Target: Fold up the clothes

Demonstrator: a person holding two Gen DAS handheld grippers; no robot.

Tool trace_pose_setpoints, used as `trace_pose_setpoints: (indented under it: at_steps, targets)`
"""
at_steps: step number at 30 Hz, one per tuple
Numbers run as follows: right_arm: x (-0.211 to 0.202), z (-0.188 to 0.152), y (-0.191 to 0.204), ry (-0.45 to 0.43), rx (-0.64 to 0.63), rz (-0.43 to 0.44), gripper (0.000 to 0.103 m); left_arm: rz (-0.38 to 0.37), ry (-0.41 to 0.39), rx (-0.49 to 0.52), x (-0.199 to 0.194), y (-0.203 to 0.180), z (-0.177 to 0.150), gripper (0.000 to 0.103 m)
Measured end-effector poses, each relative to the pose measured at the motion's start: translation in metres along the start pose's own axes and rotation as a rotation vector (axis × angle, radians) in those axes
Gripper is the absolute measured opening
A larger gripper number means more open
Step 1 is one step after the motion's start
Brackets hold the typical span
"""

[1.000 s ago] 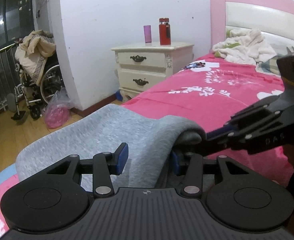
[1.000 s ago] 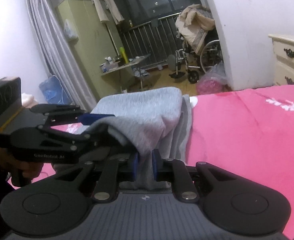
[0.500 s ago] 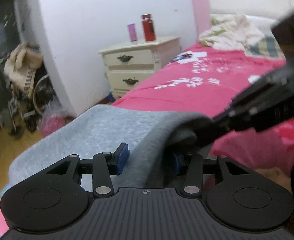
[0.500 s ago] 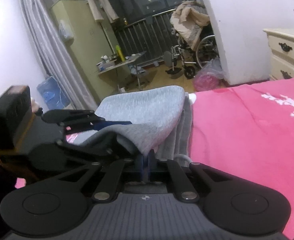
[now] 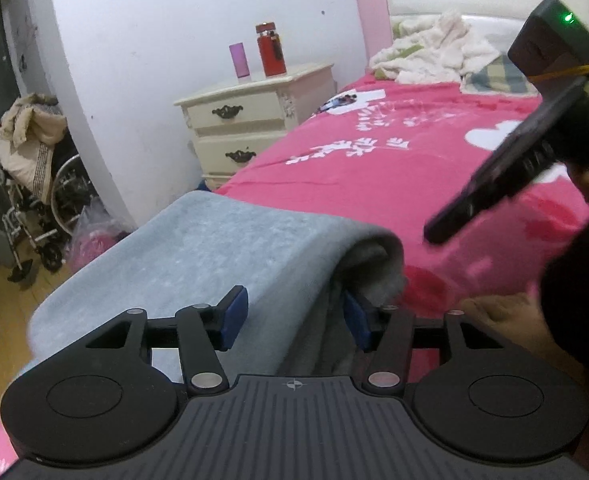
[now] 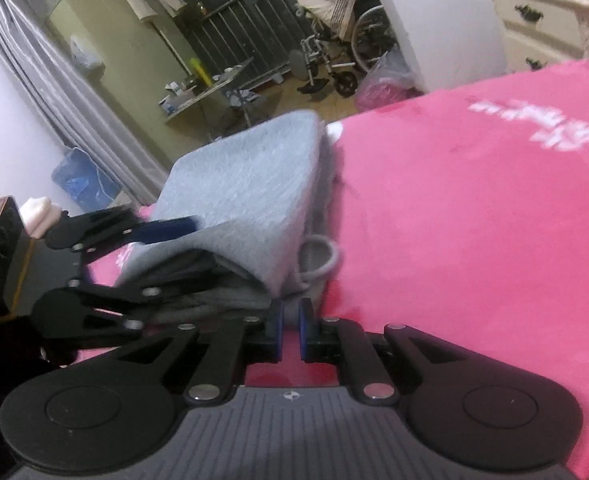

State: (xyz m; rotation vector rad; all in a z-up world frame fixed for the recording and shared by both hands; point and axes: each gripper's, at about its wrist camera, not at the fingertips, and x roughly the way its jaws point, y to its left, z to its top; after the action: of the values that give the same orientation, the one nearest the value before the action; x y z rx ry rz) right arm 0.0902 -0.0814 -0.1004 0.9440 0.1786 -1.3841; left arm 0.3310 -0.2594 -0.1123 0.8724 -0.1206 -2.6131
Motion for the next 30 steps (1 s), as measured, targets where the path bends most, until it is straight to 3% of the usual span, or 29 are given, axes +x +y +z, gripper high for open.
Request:
trace_pose_setpoints:
  at_steps: [3, 8, 11, 14, 18, 21, 23, 27, 28, 30]
  targets:
    - [-0.017, 0.015, 0.003, -0.051, -0.033, -0.017, 0.008, 0.001, -0.017, -0.005, -0.022, 0.005, -0.002, 0.053]
    - [0.000, 0.040, 0.022, -0.107, -0.074, 0.046, 0.008, 0.078, 0.052, 0.116, -0.022, -0.005, -0.014, 0.052]
    - [0.019, 0.049, 0.041, -0.096, -0.156, 0.084, 0.008, 0.152, 0.069, 0.139, -0.019, -0.007, -0.019, 0.041]
    - [0.035, 0.051, 0.055, -0.070, -0.242, 0.093, 0.008, 0.190, 0.074, 0.124, -0.021, -0.002, -0.020, 0.040]
    - [0.061, 0.045, 0.058, 0.005, -0.302, 0.045, 0.007, 0.257, 0.099, 0.245, -0.012, -0.009, -0.034, 0.041]
    - [0.060, 0.044, 0.057, 0.001, -0.295, 0.035, 0.007, 0.243, 0.089, 0.234, -0.017, -0.012, -0.030, 0.041]
    - [0.059, 0.043, 0.056, -0.001, -0.290, 0.027, 0.007, 0.201, 0.049, 0.196, -0.027, -0.012, -0.025, 0.050]
    - [0.055, 0.044, 0.055, -0.010, -0.274, 0.023, 0.007, 0.216, 0.055, 0.250, -0.024, -0.019, -0.030, 0.052]
    - [0.053, 0.044, 0.055, -0.010, -0.275, 0.024, 0.007, 0.223, 0.059, 0.267, -0.023, -0.020, -0.032, 0.050]
    - [0.051, 0.045, 0.057, -0.012, -0.284, 0.022, 0.007, 0.237, 0.068, 0.303, -0.020, -0.024, -0.036, 0.036]
